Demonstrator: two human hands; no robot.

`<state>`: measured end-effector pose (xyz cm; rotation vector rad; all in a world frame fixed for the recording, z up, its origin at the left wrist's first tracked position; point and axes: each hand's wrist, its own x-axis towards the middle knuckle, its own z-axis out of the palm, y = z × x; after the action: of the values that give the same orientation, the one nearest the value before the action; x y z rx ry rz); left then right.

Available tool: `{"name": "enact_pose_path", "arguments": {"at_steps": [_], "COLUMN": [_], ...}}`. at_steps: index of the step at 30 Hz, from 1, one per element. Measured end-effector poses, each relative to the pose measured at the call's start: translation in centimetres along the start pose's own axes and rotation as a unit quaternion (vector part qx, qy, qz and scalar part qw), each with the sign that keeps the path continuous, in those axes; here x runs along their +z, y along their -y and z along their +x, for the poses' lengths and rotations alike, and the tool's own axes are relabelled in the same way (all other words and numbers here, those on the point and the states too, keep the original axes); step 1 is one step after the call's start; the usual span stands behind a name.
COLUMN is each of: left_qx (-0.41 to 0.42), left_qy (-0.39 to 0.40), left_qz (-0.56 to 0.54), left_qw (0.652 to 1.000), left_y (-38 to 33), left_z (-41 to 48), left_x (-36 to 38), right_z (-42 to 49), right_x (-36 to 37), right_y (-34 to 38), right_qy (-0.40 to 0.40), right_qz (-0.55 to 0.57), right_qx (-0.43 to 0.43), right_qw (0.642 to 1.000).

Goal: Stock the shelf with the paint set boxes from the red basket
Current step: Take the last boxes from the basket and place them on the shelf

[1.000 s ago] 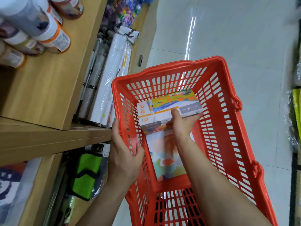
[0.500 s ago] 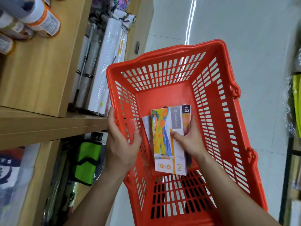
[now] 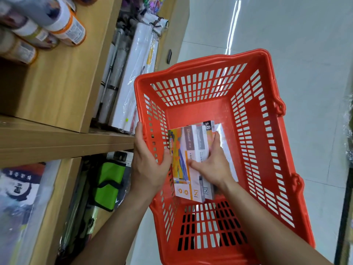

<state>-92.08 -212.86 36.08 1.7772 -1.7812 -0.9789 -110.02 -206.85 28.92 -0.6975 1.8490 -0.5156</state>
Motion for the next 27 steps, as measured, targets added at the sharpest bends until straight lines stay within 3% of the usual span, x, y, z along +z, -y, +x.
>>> {"name": "enact_pose_path", "arguments": {"at_steps": [5,10,14,19,23,25,27], "left_qx": [-0.005,-0.014,-0.025,0.128,0.185,0.140,0.037], "left_qy": [0.002,0.010,-0.012,-0.072,0.039,0.109,0.183], "left_qz": [-0.009,-0.002,0.080,0.200,0.163,0.171,0.165], "left_qw": [1.000,1.000,0.996,0.969,0.968,0.969,0.969], "left_y": [0.2,0.4,-0.3,-3.1,-5.2,-4.9,-3.7], "left_z": [0.1,-0.2,-0.3,-0.1,2.5,4.6,6.6], "left_x": [0.1,-0.4,-0.8,-0.9,1.8,4.6,7.1], "right_z": [0.0,-0.2,-3.2,-8.2,-9.6,-9.7,-9.6], "right_x": [1.5,0.2,-2.7,-5.9,-6.6,-6.6,-6.6], "right_y": [0.8,-0.3,-1.8,-3.3,-3.9,-4.3,-4.7], "right_qy": [-0.024,-0.012,-0.020,-0.070,-0.104,-0.110,-0.110], "right_qz": [-0.089,-0.008,0.096,0.191,0.204,0.187,0.182], "right_qx": [-0.010,-0.013,-0.008,0.003,-0.001,-0.006,-0.006], "right_qw": [0.996,1.000,0.995,0.979,0.973,0.976,0.977]}}
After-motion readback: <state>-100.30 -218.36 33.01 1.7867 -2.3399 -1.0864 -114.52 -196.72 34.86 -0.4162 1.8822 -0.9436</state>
